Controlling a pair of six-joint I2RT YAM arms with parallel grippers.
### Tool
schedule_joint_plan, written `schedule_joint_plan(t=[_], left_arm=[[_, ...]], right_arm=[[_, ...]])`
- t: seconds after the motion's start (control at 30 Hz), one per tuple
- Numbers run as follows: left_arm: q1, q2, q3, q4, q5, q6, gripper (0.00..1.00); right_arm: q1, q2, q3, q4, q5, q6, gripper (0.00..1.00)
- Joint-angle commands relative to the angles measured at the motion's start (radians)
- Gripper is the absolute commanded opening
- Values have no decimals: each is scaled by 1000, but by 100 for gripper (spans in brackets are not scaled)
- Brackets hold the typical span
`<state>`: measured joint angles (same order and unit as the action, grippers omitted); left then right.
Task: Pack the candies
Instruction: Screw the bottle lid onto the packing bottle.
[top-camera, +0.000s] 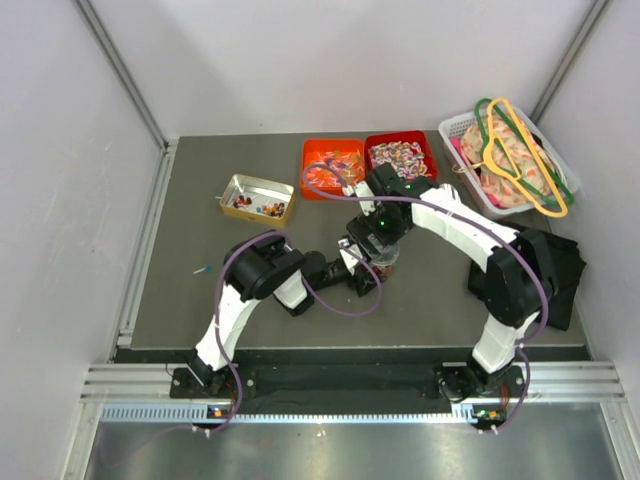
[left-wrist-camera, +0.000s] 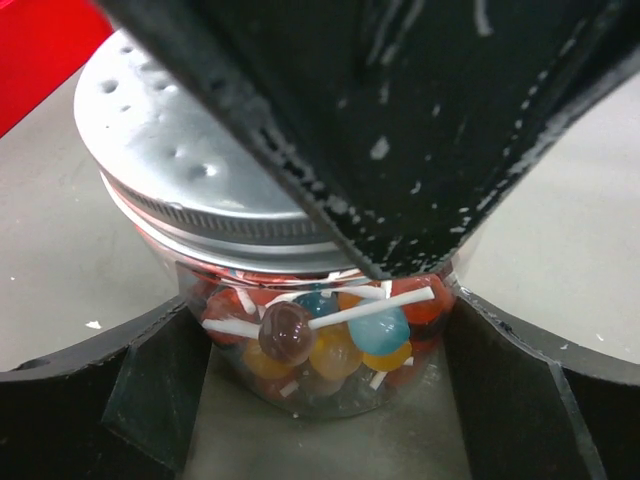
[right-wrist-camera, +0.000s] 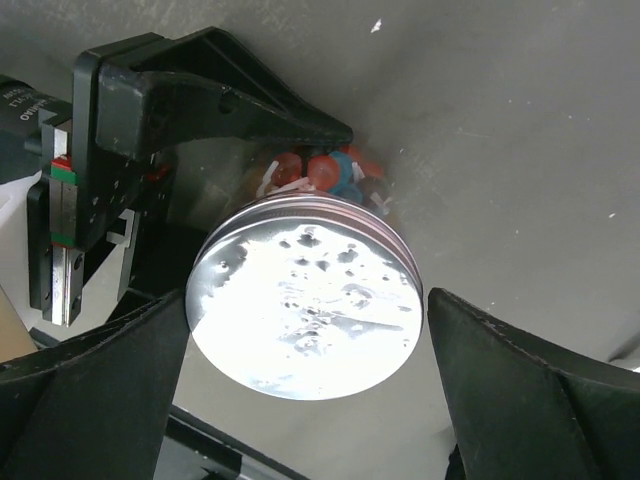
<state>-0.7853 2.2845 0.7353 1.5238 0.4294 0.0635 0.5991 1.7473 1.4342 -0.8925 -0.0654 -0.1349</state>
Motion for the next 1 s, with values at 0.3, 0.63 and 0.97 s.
schedule_joint_plan(t=[0.3, 0.63, 0.97], left_arm=[[0, 52, -14, 16, -1, -8, 75], [-2, 49, -13, 13, 0, -7, 74], [-2, 55, -8, 10, 2, -5, 73]], right_arm=[[7, -108, 63, -83, -63, -288, 99], [7, -101, 43, -140, -197, -451, 99], [-24, -5, 173, -229, -203, -745, 99]])
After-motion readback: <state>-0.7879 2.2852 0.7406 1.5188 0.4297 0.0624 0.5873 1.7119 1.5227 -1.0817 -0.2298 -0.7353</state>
